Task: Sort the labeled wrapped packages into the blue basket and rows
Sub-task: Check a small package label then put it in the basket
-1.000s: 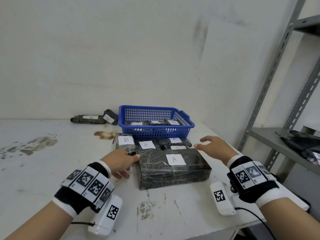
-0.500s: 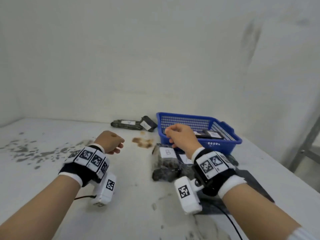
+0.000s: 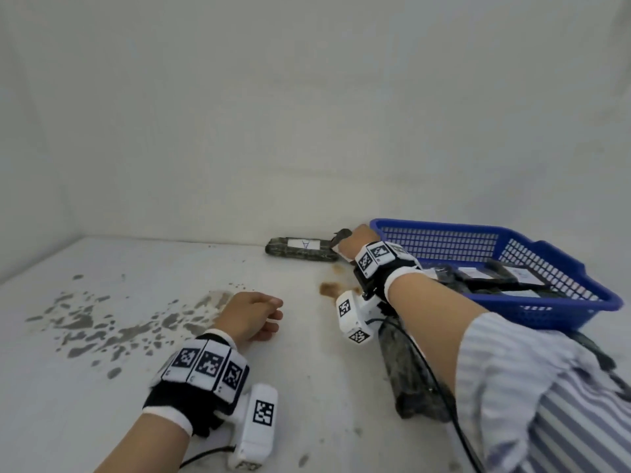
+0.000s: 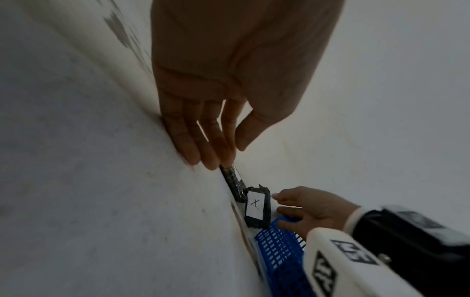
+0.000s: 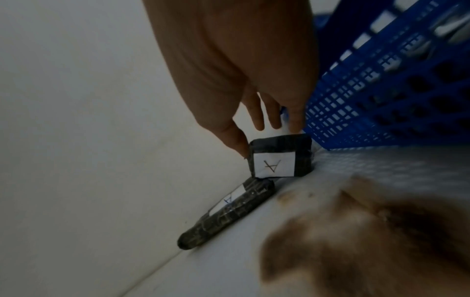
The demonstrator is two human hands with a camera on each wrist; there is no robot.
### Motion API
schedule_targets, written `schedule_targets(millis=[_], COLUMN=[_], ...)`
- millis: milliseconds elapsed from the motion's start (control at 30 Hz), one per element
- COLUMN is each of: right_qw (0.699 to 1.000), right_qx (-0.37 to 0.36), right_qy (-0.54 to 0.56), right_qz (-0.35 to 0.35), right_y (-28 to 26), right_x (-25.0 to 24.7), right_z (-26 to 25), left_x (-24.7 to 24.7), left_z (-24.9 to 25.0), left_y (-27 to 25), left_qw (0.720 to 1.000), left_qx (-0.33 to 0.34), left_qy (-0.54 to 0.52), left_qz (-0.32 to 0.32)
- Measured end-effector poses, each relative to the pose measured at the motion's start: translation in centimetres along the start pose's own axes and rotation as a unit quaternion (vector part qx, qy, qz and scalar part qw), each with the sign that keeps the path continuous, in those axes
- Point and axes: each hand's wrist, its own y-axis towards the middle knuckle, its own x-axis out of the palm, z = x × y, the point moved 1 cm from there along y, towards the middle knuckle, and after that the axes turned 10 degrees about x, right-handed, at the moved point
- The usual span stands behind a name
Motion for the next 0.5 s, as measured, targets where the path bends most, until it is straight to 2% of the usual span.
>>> schedule_targets(millis=[133,333,500], right_qw=[0.999,0.989,0.988], right_qx=[-0.018,-0.022,-0.011], right_qy=[-0.021,-0.143,-0.145], right_qz=[0.035,0.04,0.053], right_y=[2.6,4.7,5.2], right_x=[1.7,3.5,4.0], right_z=[-0.8,-1.7,-1.9], left_x=[0.1,-0.3,-0.7], left_z=[-1.0,-2.0,-2.1], left_y=[1.1,1.8,2.0], left_qw=[1.0,0.999,0.997], left_qx=[-0.008,-0.014,-0.031], left_qy=[-0.007,-0.036,-0.072], left_qz=[0.005,-0.002,0.015])
